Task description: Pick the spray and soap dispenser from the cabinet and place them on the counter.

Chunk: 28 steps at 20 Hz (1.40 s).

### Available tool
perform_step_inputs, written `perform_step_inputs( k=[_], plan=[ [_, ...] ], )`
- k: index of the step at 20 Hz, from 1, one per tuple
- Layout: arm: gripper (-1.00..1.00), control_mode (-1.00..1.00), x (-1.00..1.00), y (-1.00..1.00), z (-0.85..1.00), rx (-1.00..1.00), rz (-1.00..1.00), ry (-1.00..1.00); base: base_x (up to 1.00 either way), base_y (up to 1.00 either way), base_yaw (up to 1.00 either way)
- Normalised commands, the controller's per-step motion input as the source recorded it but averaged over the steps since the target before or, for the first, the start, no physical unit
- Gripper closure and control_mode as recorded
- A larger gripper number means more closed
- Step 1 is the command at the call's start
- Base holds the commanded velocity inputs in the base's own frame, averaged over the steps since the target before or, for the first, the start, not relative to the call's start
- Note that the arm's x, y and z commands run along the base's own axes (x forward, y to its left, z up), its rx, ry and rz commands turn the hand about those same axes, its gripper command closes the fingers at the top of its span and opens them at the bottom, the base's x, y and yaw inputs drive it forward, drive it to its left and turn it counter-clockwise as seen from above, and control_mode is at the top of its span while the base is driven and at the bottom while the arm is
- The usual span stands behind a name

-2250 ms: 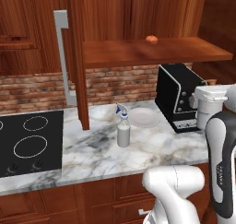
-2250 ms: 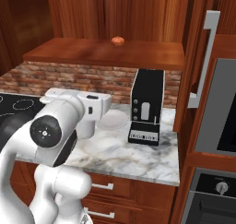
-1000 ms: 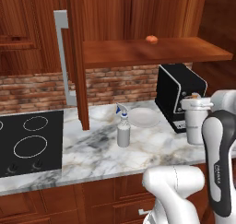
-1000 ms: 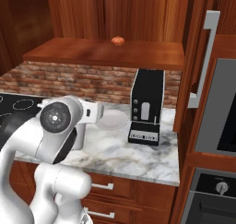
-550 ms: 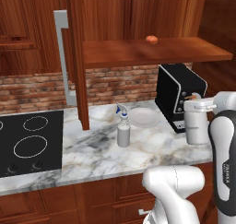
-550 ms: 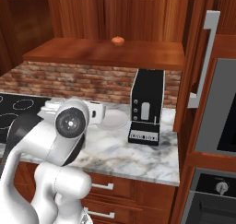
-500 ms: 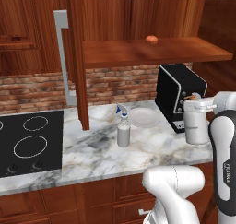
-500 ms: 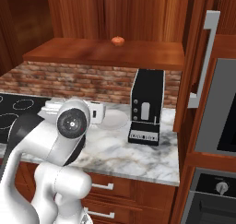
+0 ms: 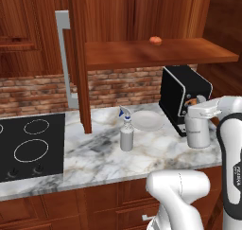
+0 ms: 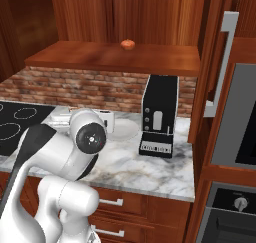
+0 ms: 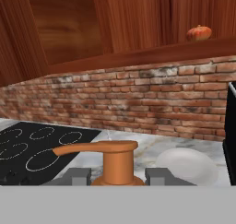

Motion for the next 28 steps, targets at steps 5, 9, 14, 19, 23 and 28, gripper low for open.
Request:
perform_step_inputs(
  k=[5, 9, 14, 19, 23, 28],
  plan=[
    [1.0, -1.0, 0.0, 0.42, -0.51, 0.0, 0.0, -0.2, 0.0, 0.0, 0.0],
    [1.0, -1.0, -0.01, 0.43, -0.52, 0.0, 0.0, -0.29, 0.0, 0.0, 0.0],
    [1.0, -1.0, -0.03, 0.41, -0.56, 0.0, -0.03, -0.31, 0.0, 0.0, 0.0],
    [1.0, -1.0, 0.0, 0.46, -0.58, 0.0, -0.18, -0.27, 0.0, 0.0, 0.0],
    [1.0, -1.0, -0.02, 0.46, -0.52, 0.07, -0.2, -0.15, 0.0, 0.0, 0.0],
    [1.0, -1.0, -0.06, 0.34, -0.37, 0.08, -0.09, -0.01, 0.0, 0.0, 0.0]
  ],
)
